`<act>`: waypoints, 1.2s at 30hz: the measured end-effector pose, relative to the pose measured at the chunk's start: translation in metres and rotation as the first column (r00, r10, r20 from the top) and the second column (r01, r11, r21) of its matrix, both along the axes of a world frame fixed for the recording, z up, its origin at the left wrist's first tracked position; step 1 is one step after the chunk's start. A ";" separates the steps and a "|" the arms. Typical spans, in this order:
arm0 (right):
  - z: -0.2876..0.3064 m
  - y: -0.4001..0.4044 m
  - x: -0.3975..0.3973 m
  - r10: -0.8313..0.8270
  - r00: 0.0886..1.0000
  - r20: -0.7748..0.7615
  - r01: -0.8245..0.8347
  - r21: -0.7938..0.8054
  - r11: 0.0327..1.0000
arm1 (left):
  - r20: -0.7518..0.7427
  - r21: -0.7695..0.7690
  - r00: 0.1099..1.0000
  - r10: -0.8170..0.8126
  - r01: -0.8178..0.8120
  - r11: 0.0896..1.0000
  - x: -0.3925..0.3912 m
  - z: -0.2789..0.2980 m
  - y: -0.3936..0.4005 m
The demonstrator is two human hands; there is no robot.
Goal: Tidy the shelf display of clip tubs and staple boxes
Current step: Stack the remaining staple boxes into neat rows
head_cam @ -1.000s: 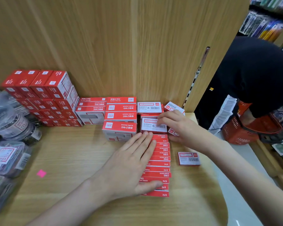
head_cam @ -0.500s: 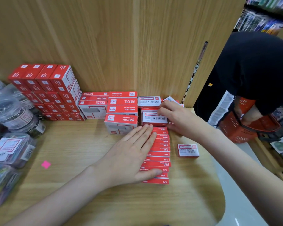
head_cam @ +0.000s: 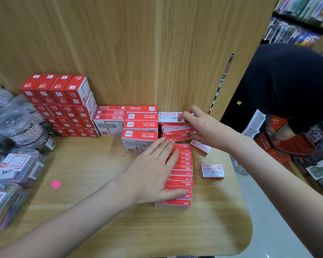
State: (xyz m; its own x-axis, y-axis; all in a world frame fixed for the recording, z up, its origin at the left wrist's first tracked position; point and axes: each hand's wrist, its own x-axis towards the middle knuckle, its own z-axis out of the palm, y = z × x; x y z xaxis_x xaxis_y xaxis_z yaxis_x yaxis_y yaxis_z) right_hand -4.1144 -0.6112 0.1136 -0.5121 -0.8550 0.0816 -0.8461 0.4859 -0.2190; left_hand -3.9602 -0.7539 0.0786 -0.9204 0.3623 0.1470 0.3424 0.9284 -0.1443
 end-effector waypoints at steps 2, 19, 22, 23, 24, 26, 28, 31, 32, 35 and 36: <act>0.000 0.000 -0.001 0.018 1.000 0.014 -0.017 -0.042 0.999 | -0.005 -0.023 1.000 -0.003 0.003 1.000 -0.002 0.002 0.000; -0.025 0.019 0.010 0.107 0.984 -0.143 -0.122 -0.098 0.988 | 0.011 -0.090 1.000 -0.029 0.030 0.995 -0.014 0.008 -0.001; -0.022 0.015 0.012 0.070 0.990 -0.120 -0.086 -0.132 0.987 | 0.001 -0.089 1.000 -0.014 0.014 0.996 -0.012 0.007 -0.001; -0.020 0.014 0.013 0.055 0.995 -0.088 -0.067 -0.146 0.987 | -0.002 -0.087 1.000 -0.007 0.007 0.996 -0.011 0.006 -0.001; -0.019 0.014 0.013 0.044 0.998 -0.052 -0.052 -0.161 0.986 | -0.005 -0.082 1.000 -0.002 0.002 0.997 -0.009 0.005 0.000; -0.017 0.015 0.011 0.043 0.999 0.001 -0.042 -0.179 0.983 | -0.018 -0.072 1.000 0.002 -0.003 0.997 -0.007 0.001 0.000; -0.015 0.015 0.008 0.047 0.998 0.040 -0.039 -0.188 0.981 | -0.034 -0.057 0.999 0.012 -0.014 0.998 -0.005 -0.003 -0.001; -0.013 0.013 0.005 0.076 0.996 0.052 -0.066 -0.160 0.985 | -0.047 -0.034 0.999 0.021 -0.023 0.999 -0.003 -0.006 -0.001; -0.015 0.013 0.004 0.100 0.994 0.039 -0.093 -0.149 0.984 | -0.051 -0.038 0.999 0.019 -0.021 0.999 -0.004 -0.005 -0.001; -0.013 0.014 0.001 0.093 0.993 0.070 -0.082 -0.144 0.986 | -0.053 -0.072 0.999 0.007 -0.011 0.997 -0.006 -0.002 -0.003; -0.010 0.014 -0.001 0.071 0.994 0.082 -0.057 -0.158 0.986 | -0.049 -0.079 0.999 0.003 -0.007 0.997 -0.006 -0.001 -0.003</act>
State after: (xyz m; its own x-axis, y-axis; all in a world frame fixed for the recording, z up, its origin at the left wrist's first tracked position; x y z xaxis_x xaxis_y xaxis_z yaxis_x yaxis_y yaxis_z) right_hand -4.1151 -0.5971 0.1040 -0.4679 -0.8666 0.1733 -0.8489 0.3860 -0.3611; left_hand -3.9667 -0.7571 0.0774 -0.9146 0.3699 0.1630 0.3284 0.9150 -0.2342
